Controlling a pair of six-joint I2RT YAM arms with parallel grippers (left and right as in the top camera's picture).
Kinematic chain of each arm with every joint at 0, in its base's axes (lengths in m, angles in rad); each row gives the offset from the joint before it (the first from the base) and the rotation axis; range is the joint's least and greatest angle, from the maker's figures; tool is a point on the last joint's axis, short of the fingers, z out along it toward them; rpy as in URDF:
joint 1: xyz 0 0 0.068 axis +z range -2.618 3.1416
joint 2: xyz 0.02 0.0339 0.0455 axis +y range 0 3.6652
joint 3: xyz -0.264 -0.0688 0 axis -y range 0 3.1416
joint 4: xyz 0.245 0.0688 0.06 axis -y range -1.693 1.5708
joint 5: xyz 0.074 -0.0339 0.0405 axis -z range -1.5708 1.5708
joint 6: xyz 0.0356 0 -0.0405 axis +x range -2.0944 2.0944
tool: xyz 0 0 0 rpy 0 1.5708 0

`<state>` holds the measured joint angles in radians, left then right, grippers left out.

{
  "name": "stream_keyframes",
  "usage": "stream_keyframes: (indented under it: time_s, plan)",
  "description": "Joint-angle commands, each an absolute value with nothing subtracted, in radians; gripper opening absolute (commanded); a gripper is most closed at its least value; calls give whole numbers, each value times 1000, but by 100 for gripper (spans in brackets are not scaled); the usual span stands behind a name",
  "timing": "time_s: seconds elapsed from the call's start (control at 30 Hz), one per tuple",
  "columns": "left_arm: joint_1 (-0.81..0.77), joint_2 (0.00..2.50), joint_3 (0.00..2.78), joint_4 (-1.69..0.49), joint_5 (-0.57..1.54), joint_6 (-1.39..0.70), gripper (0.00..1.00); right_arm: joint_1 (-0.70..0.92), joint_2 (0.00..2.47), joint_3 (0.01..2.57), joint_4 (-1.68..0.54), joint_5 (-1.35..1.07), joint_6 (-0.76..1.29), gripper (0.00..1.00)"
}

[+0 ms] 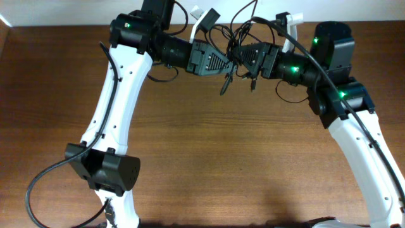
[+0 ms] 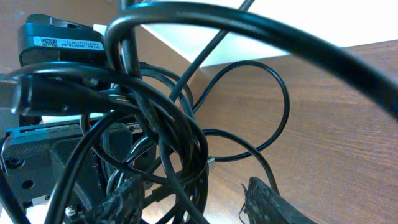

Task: Untangle cables

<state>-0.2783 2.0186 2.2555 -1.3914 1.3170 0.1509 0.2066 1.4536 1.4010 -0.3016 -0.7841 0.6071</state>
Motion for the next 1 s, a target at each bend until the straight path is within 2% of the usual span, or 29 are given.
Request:
stream_keyframes:
  time_s: [0.0, 0.07, 0.1, 0.17, 0.27, 0.37, 0.5, 0.63, 0.7, 0.8, 0.83, 0.87, 0.9, 0.97]
  plan:
    - [-292, 2010, 2273, -1389, 1438, 143, 0, 216, 1494, 1414, -302, -759, 611, 40]
    - [-294, 2010, 2273, -1391, 1465, 143, 0, 216, 1528, 1414, -302, -724, 611, 11]
    - [-294, 2010, 2273, -1391, 1472, 143, 0, 216, 1536, 1414, -308, -696, 611, 4]
    - [-279, 2010, 2273, -1391, 1444, 143, 0, 208, 1533, 1414, -326, -627, 606, 4]
    - [-221, 2010, 2273, -1391, 1247, 133, 0, 157, 1515, 1414, -398, -606, 580, 4]
    - [-130, 2010, 2273, -1380, 947, 56, 0, 80, 1499, 1414, -603, -496, 522, 4]
    - [-78, 2010, 2273, -1362, 671, 56, 0, 12, 1499, 1414, -810, -379, 465, 4]
    - [-76, 2010, 2273, -1362, 342, 47, 0, -50, 1498, 1414, -925, -286, 416, 4]
    - [-76, 2010, 2273, -1362, 184, -31, 0, -100, 1498, 1414, -974, -276, 379, 4]
    - [-76, 2010, 2273, -1363, 176, -37, 0, -131, 1498, 1416, -1013, -372, 254, 4]
    - [-79, 2010, 2273, -1363, 180, -37, 0, -130, 1498, 1416, -1015, -442, 187, 12]
    - [-87, 2010, 2273, -1363, 210, -21, 0, -130, 1498, 1416, -1017, -550, 105, 41]
    - [-101, 2010, 2273, -1363, 273, 25, 0, -130, 1498, 1416, -1017, -635, 73, 59]
    - [-125, 2010, 2273, -1364, 431, 94, 0, -130, 1498, 1420, -1013, -697, 74, 66]
